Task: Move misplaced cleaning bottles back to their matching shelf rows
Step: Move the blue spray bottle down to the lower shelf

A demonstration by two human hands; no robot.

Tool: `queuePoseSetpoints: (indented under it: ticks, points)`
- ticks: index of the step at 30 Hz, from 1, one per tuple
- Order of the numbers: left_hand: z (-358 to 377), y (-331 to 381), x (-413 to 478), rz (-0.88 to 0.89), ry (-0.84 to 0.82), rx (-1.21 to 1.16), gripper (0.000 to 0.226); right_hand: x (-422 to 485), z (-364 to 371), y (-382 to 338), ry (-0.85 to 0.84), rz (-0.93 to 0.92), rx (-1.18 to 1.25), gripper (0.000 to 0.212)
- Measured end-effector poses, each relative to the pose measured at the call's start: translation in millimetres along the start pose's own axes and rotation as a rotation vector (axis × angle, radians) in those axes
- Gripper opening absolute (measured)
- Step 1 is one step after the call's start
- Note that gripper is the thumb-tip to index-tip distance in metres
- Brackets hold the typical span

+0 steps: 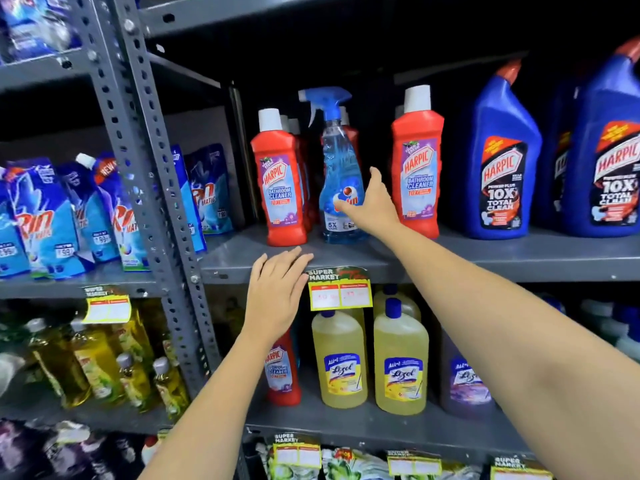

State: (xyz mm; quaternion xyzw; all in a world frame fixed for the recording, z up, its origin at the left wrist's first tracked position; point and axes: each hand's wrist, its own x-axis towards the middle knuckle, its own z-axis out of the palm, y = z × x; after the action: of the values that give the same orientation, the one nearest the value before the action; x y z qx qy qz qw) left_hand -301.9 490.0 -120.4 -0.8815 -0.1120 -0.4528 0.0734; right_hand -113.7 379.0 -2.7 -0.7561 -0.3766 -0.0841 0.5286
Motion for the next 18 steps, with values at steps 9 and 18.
queuePoseSetpoints:
  ticks: [9,18]
  points:
    - [3,-1,-1,0.009,0.066,-0.034,0.034,7,8,0,0.023,0.045,0.101,0.061]
    - [2,1,-2,-0.042,0.044,-0.104,0.036,-36,-13,-17,0.128,-0.141,0.226,0.058]
